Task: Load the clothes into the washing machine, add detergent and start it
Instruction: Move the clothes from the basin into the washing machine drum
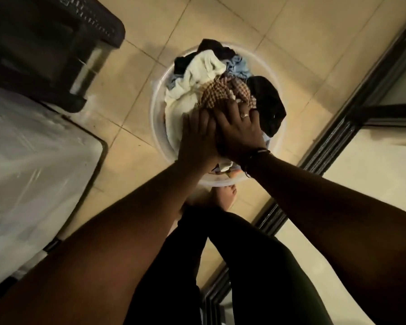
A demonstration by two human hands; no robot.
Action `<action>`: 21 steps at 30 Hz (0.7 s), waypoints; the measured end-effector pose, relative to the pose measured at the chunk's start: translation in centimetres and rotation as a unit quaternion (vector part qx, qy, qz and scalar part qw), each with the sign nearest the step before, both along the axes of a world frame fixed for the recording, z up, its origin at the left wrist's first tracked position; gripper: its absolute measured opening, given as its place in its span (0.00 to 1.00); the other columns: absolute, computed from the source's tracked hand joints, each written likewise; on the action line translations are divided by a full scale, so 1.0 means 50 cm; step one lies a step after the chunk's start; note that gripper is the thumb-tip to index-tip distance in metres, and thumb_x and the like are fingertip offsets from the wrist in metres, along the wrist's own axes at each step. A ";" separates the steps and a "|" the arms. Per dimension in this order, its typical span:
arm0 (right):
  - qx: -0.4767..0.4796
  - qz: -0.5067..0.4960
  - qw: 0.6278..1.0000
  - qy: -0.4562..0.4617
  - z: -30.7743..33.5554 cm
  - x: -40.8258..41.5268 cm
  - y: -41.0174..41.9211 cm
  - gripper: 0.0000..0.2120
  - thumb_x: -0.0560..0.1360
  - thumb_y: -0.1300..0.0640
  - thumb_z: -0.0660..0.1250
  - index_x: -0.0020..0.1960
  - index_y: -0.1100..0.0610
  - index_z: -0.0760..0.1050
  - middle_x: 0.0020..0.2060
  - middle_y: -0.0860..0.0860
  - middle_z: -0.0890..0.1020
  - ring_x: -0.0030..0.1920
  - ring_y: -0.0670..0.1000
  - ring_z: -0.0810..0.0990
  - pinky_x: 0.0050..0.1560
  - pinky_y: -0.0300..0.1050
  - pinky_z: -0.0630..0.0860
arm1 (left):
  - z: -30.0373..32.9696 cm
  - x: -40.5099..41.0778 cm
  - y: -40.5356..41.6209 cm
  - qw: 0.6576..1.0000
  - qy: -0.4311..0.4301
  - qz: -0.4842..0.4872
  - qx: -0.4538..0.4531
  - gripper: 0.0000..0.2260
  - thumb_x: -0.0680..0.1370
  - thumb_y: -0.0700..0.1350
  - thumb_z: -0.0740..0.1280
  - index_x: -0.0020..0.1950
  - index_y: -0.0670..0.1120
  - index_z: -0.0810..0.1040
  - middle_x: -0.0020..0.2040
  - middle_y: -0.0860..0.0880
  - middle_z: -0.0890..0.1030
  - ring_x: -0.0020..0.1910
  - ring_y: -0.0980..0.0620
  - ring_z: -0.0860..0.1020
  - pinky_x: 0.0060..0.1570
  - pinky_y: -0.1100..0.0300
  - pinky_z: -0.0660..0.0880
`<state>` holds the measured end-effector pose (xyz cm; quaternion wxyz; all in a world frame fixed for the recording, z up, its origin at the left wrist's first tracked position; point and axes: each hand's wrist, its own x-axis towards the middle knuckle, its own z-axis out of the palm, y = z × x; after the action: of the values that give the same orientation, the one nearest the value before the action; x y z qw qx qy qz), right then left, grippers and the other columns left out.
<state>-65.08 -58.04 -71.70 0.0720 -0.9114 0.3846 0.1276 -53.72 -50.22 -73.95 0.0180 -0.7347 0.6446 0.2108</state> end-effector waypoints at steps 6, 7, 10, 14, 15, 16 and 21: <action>0.047 -0.014 0.999 -0.014 0.077 -0.010 0.019 0.20 0.80 0.52 0.57 0.68 0.56 0.75 0.61 0.59 0.79 0.57 0.66 0.77 0.51 0.59 0.73 | 0.099 0.026 -0.018 0.995 -0.034 -0.006 -0.098 0.10 0.79 0.51 0.62 0.54 0.47 0.76 0.53 0.45 0.79 0.53 0.42 0.76 0.54 0.47 0.71; 0.053 -0.012 0.998 -0.026 0.103 -0.004 0.015 0.18 0.79 0.54 0.58 0.63 0.58 0.78 0.57 0.59 0.81 0.52 0.66 0.79 0.47 0.58 0.75 | 0.124 0.029 -0.019 0.994 -0.034 -0.010 -0.103 0.10 0.78 0.51 0.62 0.52 0.47 0.76 0.51 0.45 0.80 0.51 0.42 0.76 0.52 0.48 0.70; 0.090 -0.028 0.994 -0.046 0.188 0.017 -0.006 0.13 0.79 0.53 0.62 0.58 0.57 0.79 0.55 0.59 0.79 0.43 0.64 0.80 0.41 0.55 0.77 | 0.205 0.046 -0.035 0.989 -0.030 -0.009 -0.144 0.11 0.79 0.51 0.60 0.48 0.46 0.77 0.46 0.45 0.81 0.46 0.42 0.77 0.47 0.49 0.69; 0.130 -0.103 0.979 -0.115 0.324 0.041 -0.020 0.15 0.78 0.50 0.65 0.60 0.57 0.76 0.57 0.59 0.78 0.46 0.63 0.81 0.45 0.54 0.77 | 0.338 0.080 -0.052 0.979 0.056 0.016 -0.198 0.14 0.82 0.48 0.56 0.50 0.42 0.78 0.46 0.42 0.80 0.45 0.41 0.77 0.42 0.49 0.70; 0.133 -0.116 0.975 -0.133 0.362 0.044 -0.020 0.15 0.78 0.50 0.65 0.61 0.57 0.75 0.57 0.59 0.79 0.49 0.63 0.81 0.47 0.53 0.78 | 0.377 0.088 -0.057 0.977 0.096 0.019 -0.188 0.14 0.80 0.48 0.56 0.51 0.41 0.77 0.47 0.41 0.79 0.46 0.40 0.76 0.43 0.48 0.72; 0.136 -0.130 0.971 -0.147 0.398 0.044 -0.020 0.15 0.78 0.50 0.64 0.61 0.58 0.75 0.56 0.59 0.81 0.50 0.63 0.82 0.48 0.53 0.79 | 0.415 0.092 -0.063 0.977 0.136 0.024 -0.164 0.13 0.78 0.48 0.56 0.52 0.41 0.76 0.48 0.41 0.78 0.47 0.40 0.76 0.44 0.46 0.74; 0.040 -0.142 0.971 -0.190 0.628 0.051 -0.021 0.16 0.75 0.48 0.54 0.50 0.59 0.73 0.40 0.61 0.82 0.39 0.64 0.80 0.39 0.51 0.72 | 0.645 0.119 -0.087 0.967 0.238 0.051 -0.077 0.11 0.77 0.43 0.60 0.57 0.42 0.74 0.56 0.42 0.76 0.56 0.41 0.75 0.53 0.47 0.73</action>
<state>-62.54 -59.07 -40.32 0.1974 -0.8513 0.4842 -0.0442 -47.78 -54.59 -41.71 -0.2033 -0.6946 0.6064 0.3294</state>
